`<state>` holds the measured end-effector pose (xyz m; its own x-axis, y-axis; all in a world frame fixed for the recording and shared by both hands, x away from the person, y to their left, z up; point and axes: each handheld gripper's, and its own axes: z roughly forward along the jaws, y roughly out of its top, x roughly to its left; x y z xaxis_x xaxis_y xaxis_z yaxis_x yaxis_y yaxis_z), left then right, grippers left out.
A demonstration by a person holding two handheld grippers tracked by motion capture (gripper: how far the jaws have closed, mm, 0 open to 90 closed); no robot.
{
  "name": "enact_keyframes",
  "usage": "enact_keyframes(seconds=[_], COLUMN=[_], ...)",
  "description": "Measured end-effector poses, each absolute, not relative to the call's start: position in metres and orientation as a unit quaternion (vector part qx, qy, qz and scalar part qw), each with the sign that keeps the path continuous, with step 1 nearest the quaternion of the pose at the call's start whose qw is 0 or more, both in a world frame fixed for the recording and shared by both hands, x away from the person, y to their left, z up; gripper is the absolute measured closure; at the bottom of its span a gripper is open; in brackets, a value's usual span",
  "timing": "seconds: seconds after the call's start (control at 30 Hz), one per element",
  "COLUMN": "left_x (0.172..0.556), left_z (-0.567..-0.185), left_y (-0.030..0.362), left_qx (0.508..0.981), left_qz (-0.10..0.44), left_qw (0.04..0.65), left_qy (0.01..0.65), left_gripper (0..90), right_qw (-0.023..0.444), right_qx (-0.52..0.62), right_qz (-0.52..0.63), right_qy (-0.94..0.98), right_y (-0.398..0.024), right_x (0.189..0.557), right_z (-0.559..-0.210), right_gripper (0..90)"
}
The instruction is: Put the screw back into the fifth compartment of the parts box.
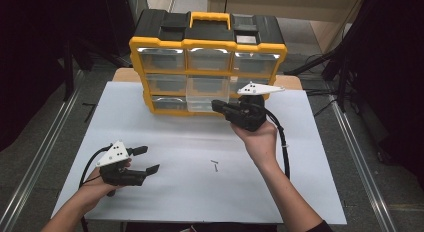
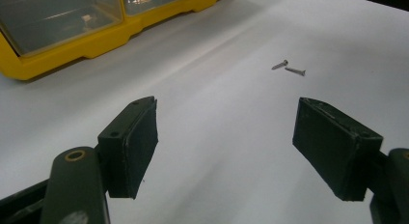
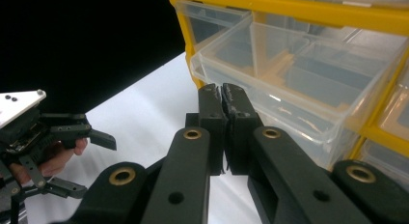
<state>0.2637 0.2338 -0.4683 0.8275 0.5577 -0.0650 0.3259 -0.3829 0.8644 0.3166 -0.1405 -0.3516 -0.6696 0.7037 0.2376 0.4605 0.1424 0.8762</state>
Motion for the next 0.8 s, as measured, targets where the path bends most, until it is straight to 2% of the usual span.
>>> enact_keyframes(seconds=[0.8], left_x=[0.265], left_z=[-0.469], left_y=[0.235], left_qx=[0.821], left_qz=[0.118], left_qw=[0.487], left_qy=[0.272], left_gripper=[24.1], right_qw=[0.129], right_qx=[0.402], right_qz=[0.53], right_qy=[0.736], right_y=[-0.144], right_x=[0.342], right_z=[-0.335], right_gripper=[89.0])
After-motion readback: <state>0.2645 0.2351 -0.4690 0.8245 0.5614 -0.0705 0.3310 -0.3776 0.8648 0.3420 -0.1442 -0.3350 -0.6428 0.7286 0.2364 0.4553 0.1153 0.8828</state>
